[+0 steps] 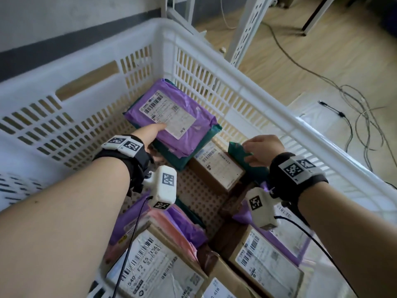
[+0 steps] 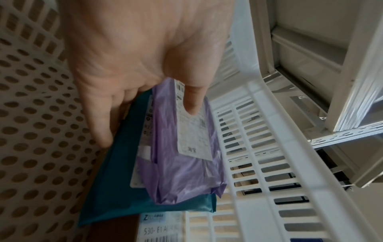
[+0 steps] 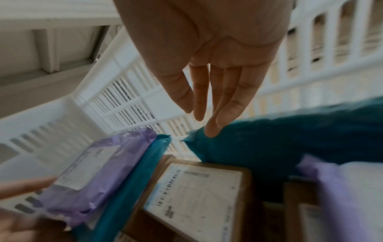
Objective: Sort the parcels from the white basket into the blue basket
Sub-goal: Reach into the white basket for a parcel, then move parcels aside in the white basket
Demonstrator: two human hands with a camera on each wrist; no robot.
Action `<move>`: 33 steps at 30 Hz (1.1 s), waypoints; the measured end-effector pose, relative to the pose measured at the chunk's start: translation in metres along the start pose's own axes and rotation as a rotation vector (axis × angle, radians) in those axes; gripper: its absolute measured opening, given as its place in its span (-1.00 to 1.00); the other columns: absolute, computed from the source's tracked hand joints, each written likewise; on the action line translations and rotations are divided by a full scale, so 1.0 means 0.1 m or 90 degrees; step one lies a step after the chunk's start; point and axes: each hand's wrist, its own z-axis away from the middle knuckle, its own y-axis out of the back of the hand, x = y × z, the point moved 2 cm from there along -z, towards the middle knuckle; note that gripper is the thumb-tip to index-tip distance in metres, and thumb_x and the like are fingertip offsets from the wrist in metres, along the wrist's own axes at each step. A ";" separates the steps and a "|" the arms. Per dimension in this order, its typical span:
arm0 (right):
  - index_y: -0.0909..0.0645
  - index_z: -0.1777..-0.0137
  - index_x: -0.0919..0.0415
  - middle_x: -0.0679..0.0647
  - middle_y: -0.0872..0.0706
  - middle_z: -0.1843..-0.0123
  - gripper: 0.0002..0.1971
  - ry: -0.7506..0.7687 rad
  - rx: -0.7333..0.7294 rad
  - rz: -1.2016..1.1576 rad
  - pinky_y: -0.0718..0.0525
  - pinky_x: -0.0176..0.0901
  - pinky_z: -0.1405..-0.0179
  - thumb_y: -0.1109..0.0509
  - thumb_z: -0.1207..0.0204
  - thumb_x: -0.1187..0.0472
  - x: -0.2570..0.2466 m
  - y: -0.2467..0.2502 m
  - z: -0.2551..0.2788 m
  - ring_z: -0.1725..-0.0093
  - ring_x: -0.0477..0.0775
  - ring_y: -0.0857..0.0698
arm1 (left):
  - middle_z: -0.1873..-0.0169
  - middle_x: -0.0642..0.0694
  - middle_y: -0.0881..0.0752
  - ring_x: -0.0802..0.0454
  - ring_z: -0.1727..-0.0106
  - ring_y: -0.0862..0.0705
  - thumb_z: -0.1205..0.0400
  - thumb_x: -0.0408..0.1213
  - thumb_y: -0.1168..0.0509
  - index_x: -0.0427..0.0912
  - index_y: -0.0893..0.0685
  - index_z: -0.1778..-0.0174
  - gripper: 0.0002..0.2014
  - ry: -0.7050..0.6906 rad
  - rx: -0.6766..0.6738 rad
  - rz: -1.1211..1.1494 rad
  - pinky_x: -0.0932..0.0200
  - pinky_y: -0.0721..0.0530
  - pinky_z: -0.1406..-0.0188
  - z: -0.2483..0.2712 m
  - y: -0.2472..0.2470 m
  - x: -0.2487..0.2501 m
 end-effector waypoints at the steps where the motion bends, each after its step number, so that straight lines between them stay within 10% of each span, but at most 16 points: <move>1: -0.69 0.01 0.22 0.17 -0.76 0.09 -0.92 -0.001 0.007 0.035 -0.80 -0.14 0.29 -0.37 -0.57 0.27 0.08 0.08 0.02 0.38 0.04 -0.76 | -0.34 -0.23 -0.51 -0.15 0.10 -0.58 -0.64 0.02 -0.25 -0.14 -0.32 -0.51 -0.44 0.003 0.001 -0.008 0.00 -0.64 0.44 0.02 0.00 0.00; 4: -0.66 -0.13 0.18 0.15 -0.73 -0.04 -0.83 -0.020 0.013 0.088 -0.80 -0.13 0.32 -0.35 -0.57 0.30 0.29 0.24 0.07 0.43 0.03 -0.78 | -0.17 -0.21 -0.56 -0.16 0.18 -0.56 -0.67 -0.03 -0.21 -0.19 -0.28 -0.53 -0.45 0.010 0.009 -0.027 0.10 -0.66 0.55 0.11 -0.06 -0.04; 8: -0.61 -0.19 0.25 0.19 -0.71 0.06 -0.76 -0.032 -0.003 0.130 -0.78 0.17 0.00 -0.36 -0.53 0.33 0.43 0.23 0.08 0.07 0.29 -0.81 | -0.49 -0.31 -0.36 -0.36 -0.33 -0.47 -0.68 -0.09 -0.22 -0.20 -0.15 -0.62 -0.36 0.021 0.026 -0.040 -0.08 -0.59 0.24 0.17 -0.13 -0.14; 11: -0.60 -0.17 0.33 0.23 -0.75 0.06 -0.73 -0.056 -0.009 0.194 -0.76 0.15 -0.04 -0.40 -0.48 0.33 0.53 0.16 0.05 0.04 0.28 -0.80 | 0.19 -0.20 -0.53 -0.11 0.30 -0.50 -0.66 -0.10 -0.24 -0.20 -0.32 -0.51 -0.48 0.011 -0.005 -0.032 0.10 -0.69 0.49 0.20 -0.17 -0.15; 13: -0.66 -0.13 0.31 0.22 -0.79 0.07 -0.75 -0.038 0.014 0.306 -0.79 0.01 0.11 -0.38 -0.46 0.30 0.59 0.13 0.00 0.11 0.20 -0.79 | 0.28 -0.13 -0.50 0.01 0.41 -0.37 -0.63 -0.09 -0.27 -0.18 -0.42 -0.34 -0.58 0.015 -0.015 -0.039 0.17 -0.71 0.50 0.18 -0.17 -0.15; 20: -0.72 -0.08 0.20 0.15 -0.74 0.12 -0.78 0.023 0.138 0.501 -0.64 -0.16 0.30 -0.32 -0.50 0.30 0.52 0.21 0.05 0.18 0.15 -0.69 | -0.04 -0.16 -0.54 -0.01 0.17 -0.59 -0.61 -0.07 -0.30 -0.18 -0.38 -0.44 -0.48 -0.002 -0.020 -0.025 0.02 -0.55 -0.12 0.16 -0.18 -0.13; 25: -0.64 -0.11 0.24 0.12 -0.62 0.13 -0.80 0.118 0.138 0.541 -0.61 -0.12 0.17 -0.28 -0.55 0.24 0.17 0.23 0.24 0.15 0.16 -0.61 | 0.15 -0.14 -0.60 0.00 0.20 -0.61 -0.58 -0.06 -0.33 -0.20 -0.38 -0.45 -0.44 -0.006 -0.011 -0.021 0.05 -0.60 0.02 0.13 -0.17 -0.12; 28: -0.63 -0.06 0.24 0.12 -0.59 0.16 -0.83 0.211 0.178 0.539 -0.67 -0.07 0.16 -0.25 -0.56 0.24 -0.15 0.26 0.43 0.16 0.16 -0.62 | -0.11 -0.21 -0.62 -0.05 0.15 -0.62 -0.56 -0.05 -0.34 -0.21 -0.36 -0.48 -0.38 -0.007 -0.024 -0.029 0.09 -0.66 0.25 0.16 -0.18 -0.12; 33: -0.58 0.09 0.22 0.08 -0.46 0.35 -0.89 0.273 0.234 0.563 -0.46 -0.13 0.31 -0.23 -0.50 0.31 -0.60 0.43 0.70 0.32 0.13 -0.49 | -0.42 -0.28 -0.45 -0.17 -0.10 -0.60 -0.56 -0.05 -0.34 -0.21 -0.32 -0.52 -0.35 -0.008 -0.034 -0.027 -0.02 -0.63 0.08 0.15 -0.16 -0.09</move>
